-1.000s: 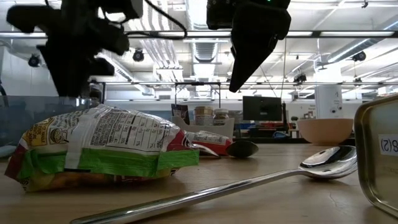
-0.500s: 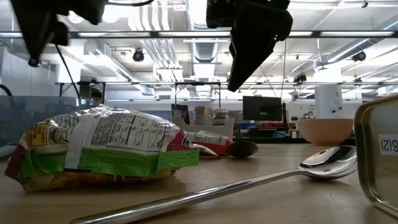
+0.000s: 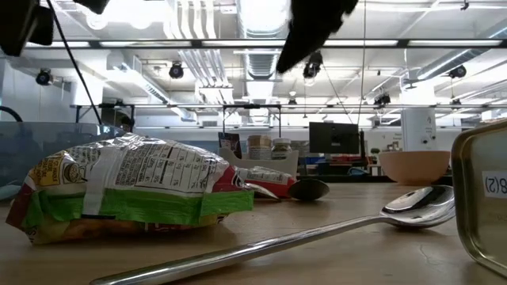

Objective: Pick & Place Food Item
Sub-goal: Put the blue spoon into the black bin

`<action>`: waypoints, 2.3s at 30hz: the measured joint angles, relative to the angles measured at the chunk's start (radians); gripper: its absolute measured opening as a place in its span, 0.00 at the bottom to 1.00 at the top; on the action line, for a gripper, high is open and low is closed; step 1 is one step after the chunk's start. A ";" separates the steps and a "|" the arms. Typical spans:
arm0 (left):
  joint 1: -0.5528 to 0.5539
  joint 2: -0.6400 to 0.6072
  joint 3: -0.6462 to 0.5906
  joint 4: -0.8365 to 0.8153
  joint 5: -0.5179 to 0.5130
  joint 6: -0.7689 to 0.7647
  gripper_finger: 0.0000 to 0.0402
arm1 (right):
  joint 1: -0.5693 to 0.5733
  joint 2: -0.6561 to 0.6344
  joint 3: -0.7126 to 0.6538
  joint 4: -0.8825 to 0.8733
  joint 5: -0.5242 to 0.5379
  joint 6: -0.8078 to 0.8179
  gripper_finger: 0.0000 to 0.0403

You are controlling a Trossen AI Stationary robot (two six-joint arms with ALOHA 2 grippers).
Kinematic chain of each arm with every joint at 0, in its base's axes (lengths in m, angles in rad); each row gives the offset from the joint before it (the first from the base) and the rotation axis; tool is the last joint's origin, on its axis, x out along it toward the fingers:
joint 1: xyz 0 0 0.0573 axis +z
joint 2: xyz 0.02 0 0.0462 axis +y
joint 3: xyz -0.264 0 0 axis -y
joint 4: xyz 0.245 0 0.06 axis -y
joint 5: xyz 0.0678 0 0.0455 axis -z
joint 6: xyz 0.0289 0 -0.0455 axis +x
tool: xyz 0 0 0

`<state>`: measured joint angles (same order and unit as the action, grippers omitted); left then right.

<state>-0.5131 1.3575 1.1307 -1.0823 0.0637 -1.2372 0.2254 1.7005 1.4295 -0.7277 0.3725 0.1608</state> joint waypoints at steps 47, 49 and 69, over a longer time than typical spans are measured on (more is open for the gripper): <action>-0.083 0.117 -0.335 0.307 0.068 -0.440 0.58 | -0.001 -0.688 -0.559 0.428 0.127 0.001 0.52; -0.085 0.160 -0.313 0.302 0.064 -0.414 0.58 | -0.001 -0.688 -0.558 0.428 0.127 0.001 0.52; -0.091 0.260 -0.252 0.289 0.088 -0.382 0.36 | -0.001 -0.686 -0.560 0.427 0.126 -0.003 0.52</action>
<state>-0.6041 1.6173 0.8783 -0.7936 0.1512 -1.6192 0.2241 1.0149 0.8696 -0.3004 0.4980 0.1574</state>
